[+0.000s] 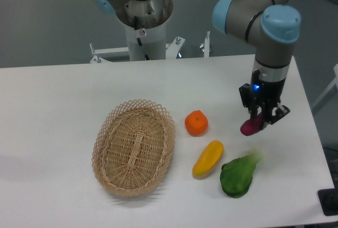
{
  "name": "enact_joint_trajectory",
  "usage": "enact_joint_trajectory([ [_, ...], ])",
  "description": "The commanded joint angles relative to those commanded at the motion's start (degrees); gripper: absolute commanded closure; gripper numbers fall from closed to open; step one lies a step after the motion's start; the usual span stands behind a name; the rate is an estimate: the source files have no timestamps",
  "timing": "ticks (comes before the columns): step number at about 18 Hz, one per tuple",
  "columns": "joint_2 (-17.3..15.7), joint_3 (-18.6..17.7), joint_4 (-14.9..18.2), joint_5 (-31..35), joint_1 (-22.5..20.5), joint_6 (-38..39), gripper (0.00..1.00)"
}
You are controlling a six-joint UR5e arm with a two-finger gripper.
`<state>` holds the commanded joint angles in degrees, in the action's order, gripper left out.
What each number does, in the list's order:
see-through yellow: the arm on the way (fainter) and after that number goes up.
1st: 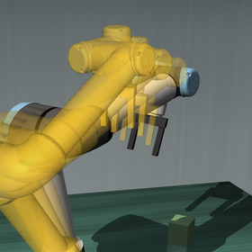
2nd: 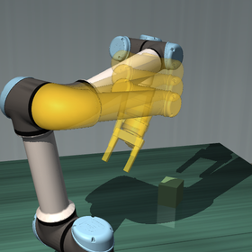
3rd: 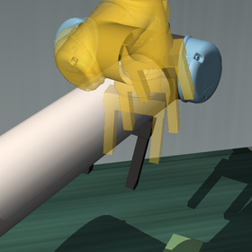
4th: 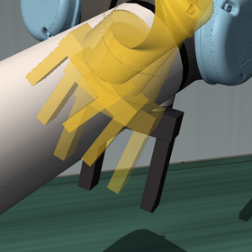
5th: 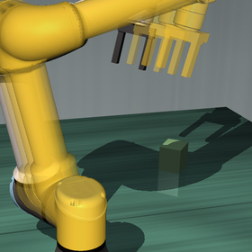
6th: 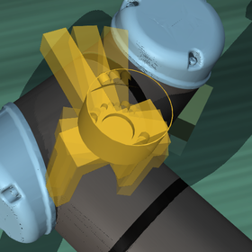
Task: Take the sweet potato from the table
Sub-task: 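Lift the held sweet potato up off the table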
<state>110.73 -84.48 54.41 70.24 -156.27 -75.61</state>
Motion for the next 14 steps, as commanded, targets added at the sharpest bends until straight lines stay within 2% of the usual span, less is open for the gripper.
enact_joint_trajectory([
  [4, 0.45, 3.00, -0.09, -2.82, 0.00, 5.38, 0.74],
  [9, 0.27, 4.84, 0.00, -3.44, 0.09, 8.80, 0.74],
  [14, -0.17, 4.85, -0.09, -3.79, 0.44, 11.80, 0.74],
])
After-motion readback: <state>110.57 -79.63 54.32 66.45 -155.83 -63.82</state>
